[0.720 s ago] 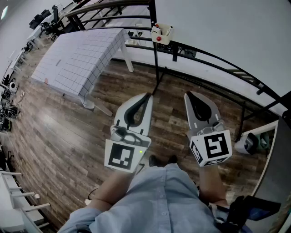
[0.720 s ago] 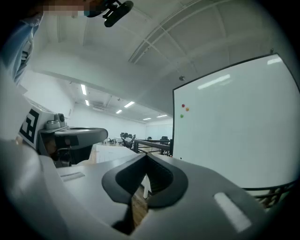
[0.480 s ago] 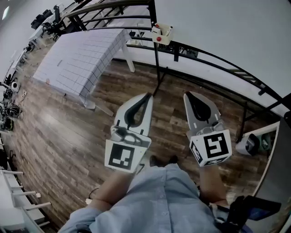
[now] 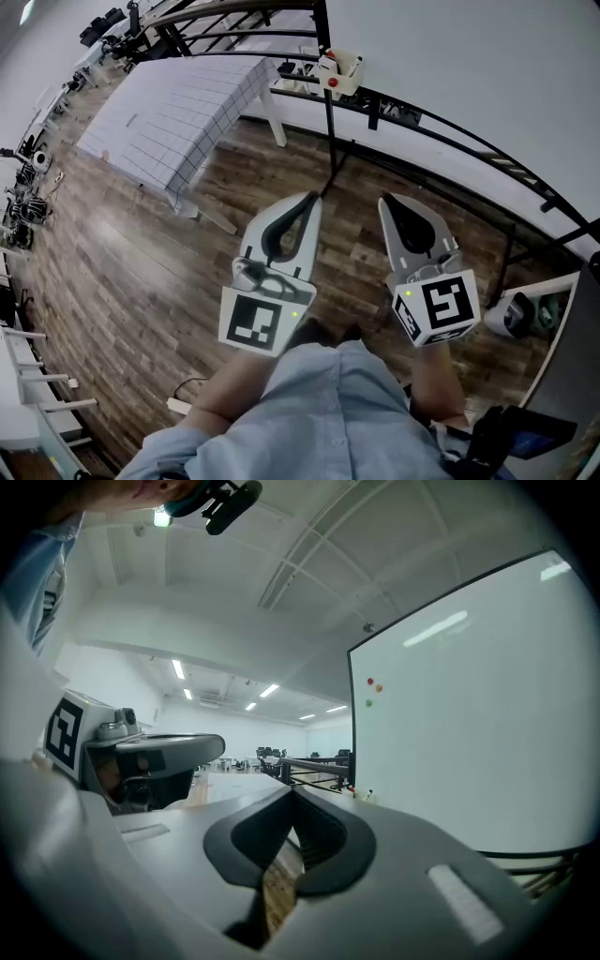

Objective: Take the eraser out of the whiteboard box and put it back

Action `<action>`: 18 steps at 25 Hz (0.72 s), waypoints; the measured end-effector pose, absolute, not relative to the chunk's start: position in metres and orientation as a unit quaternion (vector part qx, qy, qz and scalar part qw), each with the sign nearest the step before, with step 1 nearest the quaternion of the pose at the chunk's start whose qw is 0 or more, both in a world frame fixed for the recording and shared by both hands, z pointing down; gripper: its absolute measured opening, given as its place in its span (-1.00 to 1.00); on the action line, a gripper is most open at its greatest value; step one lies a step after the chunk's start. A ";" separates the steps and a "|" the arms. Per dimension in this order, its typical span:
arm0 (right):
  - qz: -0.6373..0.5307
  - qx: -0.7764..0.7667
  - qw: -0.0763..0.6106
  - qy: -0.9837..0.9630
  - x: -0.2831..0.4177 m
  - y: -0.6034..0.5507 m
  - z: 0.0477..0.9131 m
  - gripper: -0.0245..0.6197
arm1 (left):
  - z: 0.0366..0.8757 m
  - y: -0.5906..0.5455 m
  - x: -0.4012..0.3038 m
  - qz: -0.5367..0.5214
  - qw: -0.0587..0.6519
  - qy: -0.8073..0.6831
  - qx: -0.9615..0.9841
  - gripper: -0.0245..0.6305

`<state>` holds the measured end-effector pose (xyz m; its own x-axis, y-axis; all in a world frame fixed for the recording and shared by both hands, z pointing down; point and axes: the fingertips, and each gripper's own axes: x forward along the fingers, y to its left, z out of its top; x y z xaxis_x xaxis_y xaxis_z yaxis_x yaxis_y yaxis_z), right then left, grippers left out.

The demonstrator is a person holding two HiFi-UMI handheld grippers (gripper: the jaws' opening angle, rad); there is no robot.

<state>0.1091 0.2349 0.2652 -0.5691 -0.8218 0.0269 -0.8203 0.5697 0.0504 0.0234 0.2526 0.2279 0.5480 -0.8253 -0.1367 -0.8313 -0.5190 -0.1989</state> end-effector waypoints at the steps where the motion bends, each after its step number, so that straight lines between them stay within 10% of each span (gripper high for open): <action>1: -0.014 0.463 0.023 -0.886 0.110 0.232 0.267 -0.92 | 0.229 0.251 0.025 0.011 0.120 0.476 -0.871 -0.93; 18: -0.007 0.450 0.044 -0.892 0.075 0.080 0.286 -0.92 | 0.259 0.105 0.001 0.011 0.084 0.468 -0.880 -0.93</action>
